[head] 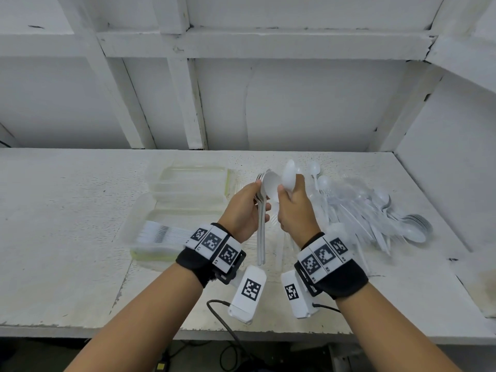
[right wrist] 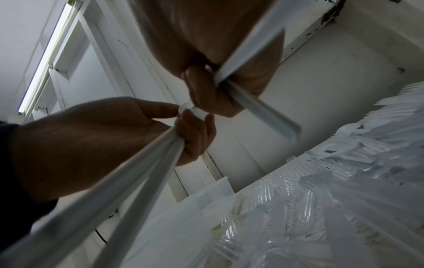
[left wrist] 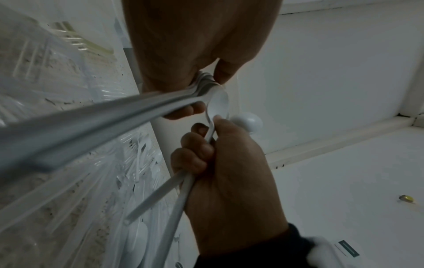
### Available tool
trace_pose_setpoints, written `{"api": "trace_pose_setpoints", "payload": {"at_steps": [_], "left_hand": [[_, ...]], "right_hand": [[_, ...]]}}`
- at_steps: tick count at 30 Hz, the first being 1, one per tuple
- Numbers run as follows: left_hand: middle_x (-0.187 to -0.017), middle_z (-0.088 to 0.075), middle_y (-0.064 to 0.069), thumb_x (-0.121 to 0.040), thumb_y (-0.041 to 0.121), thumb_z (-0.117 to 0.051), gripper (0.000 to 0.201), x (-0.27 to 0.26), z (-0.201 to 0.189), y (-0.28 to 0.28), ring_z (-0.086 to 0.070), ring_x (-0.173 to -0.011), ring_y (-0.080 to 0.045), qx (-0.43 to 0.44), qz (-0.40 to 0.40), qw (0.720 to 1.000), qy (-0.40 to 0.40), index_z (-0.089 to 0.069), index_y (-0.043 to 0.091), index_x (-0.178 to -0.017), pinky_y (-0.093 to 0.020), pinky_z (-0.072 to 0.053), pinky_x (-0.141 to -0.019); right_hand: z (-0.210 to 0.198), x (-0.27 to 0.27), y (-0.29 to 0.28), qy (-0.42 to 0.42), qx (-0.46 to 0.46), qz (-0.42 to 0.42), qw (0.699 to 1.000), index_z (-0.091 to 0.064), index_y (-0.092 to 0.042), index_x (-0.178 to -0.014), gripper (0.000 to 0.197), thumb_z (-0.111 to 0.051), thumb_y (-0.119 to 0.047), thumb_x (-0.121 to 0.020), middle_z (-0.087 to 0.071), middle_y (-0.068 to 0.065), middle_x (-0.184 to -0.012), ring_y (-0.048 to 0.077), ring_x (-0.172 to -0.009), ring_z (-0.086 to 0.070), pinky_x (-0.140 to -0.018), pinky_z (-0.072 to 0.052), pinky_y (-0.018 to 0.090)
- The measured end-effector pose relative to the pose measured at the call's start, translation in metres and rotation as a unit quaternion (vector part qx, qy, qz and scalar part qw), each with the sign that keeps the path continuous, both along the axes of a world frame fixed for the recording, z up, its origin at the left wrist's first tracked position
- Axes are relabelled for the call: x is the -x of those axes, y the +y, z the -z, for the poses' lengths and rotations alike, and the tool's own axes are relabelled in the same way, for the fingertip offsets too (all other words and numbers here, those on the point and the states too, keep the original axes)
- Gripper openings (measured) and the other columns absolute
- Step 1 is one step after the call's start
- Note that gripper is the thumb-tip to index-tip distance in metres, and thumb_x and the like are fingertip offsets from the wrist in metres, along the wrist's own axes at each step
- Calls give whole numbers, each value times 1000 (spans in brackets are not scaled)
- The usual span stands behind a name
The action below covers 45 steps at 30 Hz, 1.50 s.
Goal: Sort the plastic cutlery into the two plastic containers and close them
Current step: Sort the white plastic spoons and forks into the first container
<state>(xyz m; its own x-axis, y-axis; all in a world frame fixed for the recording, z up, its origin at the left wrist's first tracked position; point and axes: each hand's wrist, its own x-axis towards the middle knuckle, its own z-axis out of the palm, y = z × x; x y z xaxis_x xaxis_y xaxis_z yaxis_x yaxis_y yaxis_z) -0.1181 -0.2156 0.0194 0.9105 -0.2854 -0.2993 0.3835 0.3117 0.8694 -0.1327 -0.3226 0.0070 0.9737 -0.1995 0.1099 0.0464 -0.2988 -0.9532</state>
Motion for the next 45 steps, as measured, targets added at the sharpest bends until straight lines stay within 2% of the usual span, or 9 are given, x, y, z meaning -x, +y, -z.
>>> {"api": "trace_pose_setpoints", "payload": {"at_steps": [9, 15, 20, 24, 28, 33, 37, 42, 45], "left_hand": [[-107, -62, -8, -102, 36, -23, 48, 7, 3, -11, -59, -102, -13, -35, 51, 996, -64, -54, 4, -120, -24, -48, -83], [-74, -64, 6, -104, 26, -22, 40, 10, 7, -12, -62, -71, -2, -42, 65, 993, -91, -56, 6, -96, -16, -49, -68], [-95, -60, -15, -101, 38, -32, 47, 6, 11, -6, -60, -83, -22, -34, 17, 998, -45, -48, -3, -119, -31, -53, -71], [-99, -52, -19, -100, 36, -37, 45, 4, 10, -1, -58, -83, -24, -5, -6, 1000, -26, -48, -6, -112, -31, -55, -67], [-113, -56, -21, -101, 33, -33, 49, 6, 7, 0, -59, -95, -27, 14, 5, 1000, -16, -46, -6, -129, -37, -53, -81], [-95, -49, -10, -101, 30, -36, 25, 5, 10, 1, -55, -78, -19, 8, -20, 1000, 0, -45, 7, -109, -30, -50, -66], [-106, -50, -21, -101, 26, -36, 28, 5, 9, 1, -52, -97, -30, 13, -33, 999, 8, -51, 3, -105, -36, -49, -80], [-105, -43, -14, -98, 30, -36, 22, 6, 7, -2, -43, -101, -28, 37, -44, 998, 37, -45, 10, -101, -34, -42, -87], [-93, -55, -11, -101, 34, -32, 28, 7, 7, 0, -57, -94, -20, 29, -29, 999, 25, -47, 11, -92, -27, -48, -80]], "right_hand": [[3, -2, 9, -21, 127, 21, 991, -43, -10, -90, 9, -46, -18, -94, -52, 15, -97, 22, -78, -48, -65, -39, 30], [-3, -1, 10, 9, 101, 53, 993, -36, -8, -109, 28, -49, -28, -94, -48, 11, -109, 24, -83, -54, -69, -48, 39], [1, 4, 5, 16, 69, 19, 997, -23, -22, -102, 18, -40, -22, -97, -53, 16, -113, 24, -83, -59, -70, -51, 41], [3, 6, 1, -29, 128, -16, 991, -37, -20, -99, 12, -38, -9, -95, -56, 4, -93, 17, -81, -60, -73, -54, 45], [9, 6, -3, -46, 190, -21, 981, -53, -12, -108, 19, -43, -10, -93, -62, 8, -97, 24, -90, -61, -75, -53, 42], [7, 8, -4, 29, 102, -76, 992, -30, -29, -111, 25, -41, -16, -93, -51, 6, -120, 22, -103, -57, -86, -48, 40], [11, 5, -2, -28, 152, -57, 986, -51, -19, -104, 17, -38, -28, -98, -59, 8, -99, 19, -90, -58, -76, -50, 32], [14, 8, 0, -53, 185, -60, 980, -66, -10, -104, 20, -51, -20, -94, -45, 3, -98, 18, -96, -47, -73, -33, 2], [16, 9, 1, -37, 139, -63, 988, -70, -18, -101, 21, -50, -13, -93, -38, -2, -100, 22, -106, -44, -94, -36, 20]]}}
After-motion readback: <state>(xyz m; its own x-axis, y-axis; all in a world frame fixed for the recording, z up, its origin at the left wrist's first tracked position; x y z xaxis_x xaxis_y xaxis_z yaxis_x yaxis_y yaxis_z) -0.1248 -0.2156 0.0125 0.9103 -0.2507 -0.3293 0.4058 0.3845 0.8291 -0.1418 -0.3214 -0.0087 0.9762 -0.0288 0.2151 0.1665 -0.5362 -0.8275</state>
